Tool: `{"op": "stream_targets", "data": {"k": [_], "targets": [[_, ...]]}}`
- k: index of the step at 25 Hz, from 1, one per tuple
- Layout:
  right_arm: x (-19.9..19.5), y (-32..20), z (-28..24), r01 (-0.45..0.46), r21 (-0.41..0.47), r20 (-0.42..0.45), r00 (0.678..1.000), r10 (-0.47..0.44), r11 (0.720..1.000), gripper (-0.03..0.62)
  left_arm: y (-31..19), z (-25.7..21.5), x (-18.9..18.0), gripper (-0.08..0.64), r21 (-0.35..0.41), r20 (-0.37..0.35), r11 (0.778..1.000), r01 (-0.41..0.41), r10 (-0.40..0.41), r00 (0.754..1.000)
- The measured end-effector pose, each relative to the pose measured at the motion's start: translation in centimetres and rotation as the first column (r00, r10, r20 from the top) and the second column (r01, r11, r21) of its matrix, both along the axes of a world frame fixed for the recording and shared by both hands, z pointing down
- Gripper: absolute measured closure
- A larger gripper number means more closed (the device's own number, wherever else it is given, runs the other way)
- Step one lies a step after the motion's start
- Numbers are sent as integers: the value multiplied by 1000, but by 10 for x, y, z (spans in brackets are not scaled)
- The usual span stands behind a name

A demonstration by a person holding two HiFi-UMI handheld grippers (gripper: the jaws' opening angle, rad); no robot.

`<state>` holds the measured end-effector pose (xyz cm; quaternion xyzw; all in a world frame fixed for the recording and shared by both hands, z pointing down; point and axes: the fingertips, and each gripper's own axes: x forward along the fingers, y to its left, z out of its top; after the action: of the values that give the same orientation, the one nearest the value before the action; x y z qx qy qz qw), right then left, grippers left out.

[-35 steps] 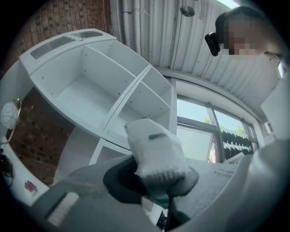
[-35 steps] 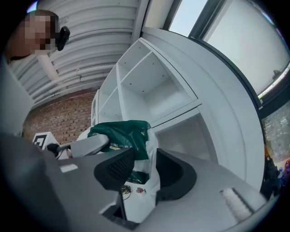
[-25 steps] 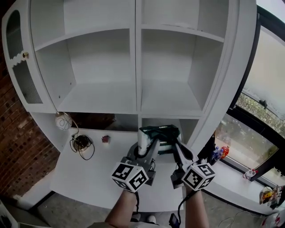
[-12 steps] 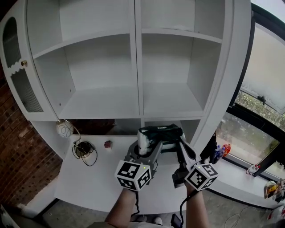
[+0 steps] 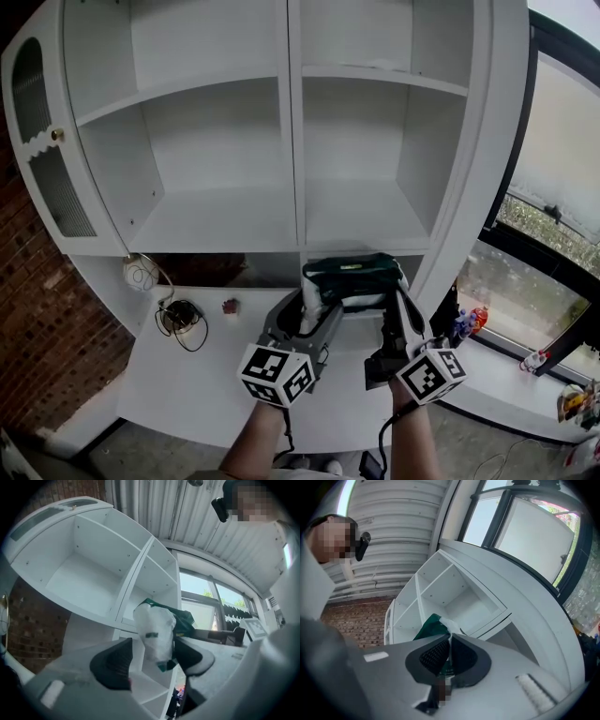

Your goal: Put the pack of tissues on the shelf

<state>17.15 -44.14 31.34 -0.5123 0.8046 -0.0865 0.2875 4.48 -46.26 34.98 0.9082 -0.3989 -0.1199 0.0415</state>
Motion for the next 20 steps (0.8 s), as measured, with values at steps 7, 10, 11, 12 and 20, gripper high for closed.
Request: {"op": "stream_targets", "data": {"k": [7, 10, 11, 12, 20], "targets": [[8, -6, 0, -35, -14, 38, 999, 36, 999, 591, 2, -11, -16, 270, 105, 59, 987, 118, -125, 990], [6, -7, -1, -29, -18, 38, 999, 30, 999, 591, 4, -15, -16, 427, 148, 105, 980, 130, -146, 984], [6, -7, -1, -27, -18, 39, 999, 28, 999, 591, 5, -16, -16, 442, 155, 112, 980, 128, -146, 983], [6, -6, -1, -26, -19, 38, 999, 27, 999, 591, 5, -17, -15, 451, 161, 115, 979, 125, -144, 983], [7, -3, -12, -59, -19, -72, 996, 57, 998, 589, 2, -35, -11, 486, 210, 136, 969, 133, -164, 977]]}}
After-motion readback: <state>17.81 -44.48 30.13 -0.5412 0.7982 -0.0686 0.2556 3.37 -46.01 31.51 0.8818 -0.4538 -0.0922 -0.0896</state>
